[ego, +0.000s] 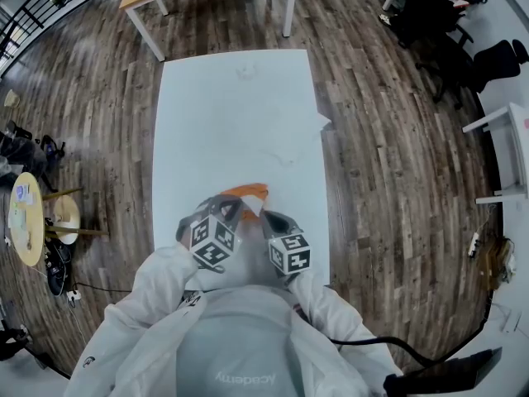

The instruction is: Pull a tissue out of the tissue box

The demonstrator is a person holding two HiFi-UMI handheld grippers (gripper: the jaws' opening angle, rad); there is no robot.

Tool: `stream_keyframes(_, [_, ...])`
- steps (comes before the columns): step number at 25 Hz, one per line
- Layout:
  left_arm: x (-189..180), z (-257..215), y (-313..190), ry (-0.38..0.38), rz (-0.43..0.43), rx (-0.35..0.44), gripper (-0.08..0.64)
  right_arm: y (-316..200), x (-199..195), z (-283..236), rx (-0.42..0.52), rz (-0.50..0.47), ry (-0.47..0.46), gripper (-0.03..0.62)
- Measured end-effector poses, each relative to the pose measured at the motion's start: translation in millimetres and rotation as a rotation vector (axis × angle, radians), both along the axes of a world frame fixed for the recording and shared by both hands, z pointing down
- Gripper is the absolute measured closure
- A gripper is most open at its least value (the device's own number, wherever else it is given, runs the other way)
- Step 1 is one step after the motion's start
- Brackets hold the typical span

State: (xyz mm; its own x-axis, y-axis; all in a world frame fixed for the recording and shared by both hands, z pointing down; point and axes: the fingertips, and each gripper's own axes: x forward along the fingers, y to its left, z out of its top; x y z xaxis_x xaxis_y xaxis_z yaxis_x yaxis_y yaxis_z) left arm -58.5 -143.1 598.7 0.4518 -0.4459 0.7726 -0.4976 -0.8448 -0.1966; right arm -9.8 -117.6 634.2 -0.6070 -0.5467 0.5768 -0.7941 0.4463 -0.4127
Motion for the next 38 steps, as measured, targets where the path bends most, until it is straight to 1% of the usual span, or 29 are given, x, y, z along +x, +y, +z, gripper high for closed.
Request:
stream_keyframes(4, [2.9,-1.0,1.0,0.0,0.012,0.001,0.558,-14.3,22.6,2.0,0.046,0.01,0.073,0.589])
stream_keyframes(7, [3.0,-1.2,3.7,-0.002,0.023,0.0,0.558,-33.8,29.3,4.6,0.063,0.034,0.076,0.59])
stream_keyframes(9, [3.4,-0.6,6.0,-0.003,0.032,-0.004,0.558,-46.8,27.1,6.1,0.078,0.022,0.066,0.59])
stream_keyframes(12, [3.8,0.9,8.7,-0.006,0.046,-0.009,0.558,-59.6,17.1,13.6,0.076,-0.057,0.053,0.59])
stream_keyframes(14, [4.6,1.4,9.6,-0.007,0.054,-0.01,0.558,-60.4,9.7,23.5,0.04,-0.131,0.048,0.591])
stream_keyframes(16, [5.8,1.5,10.1,-0.008,0.059,-0.01,0.558,-60.0,5.4,31.5,0.017,-0.168,0.054,0.591])
stream_keyframes(20, [7.0,0.8,10.2,-0.005,0.065,-0.009,0.558,-63.9,0.4,36.1,0.03,-0.154,0.093,0.59])
stream_keyframes(24, [8.8,-3.6,8.5,-0.001,0.068,-0.002,0.558,-62.2,-6.5,37.6,0.046,-0.168,0.137,0.591])
stream_keyframes(35, [14.2,-25.6,10.2,0.029,0.076,0.019,0.558,-62.3,-8.3,41.7,0.045,-0.16,0.135,0.591])
stream_keyframes(38, [9.6,-32.6,10.0,0.036,0.076,0.024,0.558,-61.6,-11.8,39.1,0.037,-0.158,0.137,0.591])
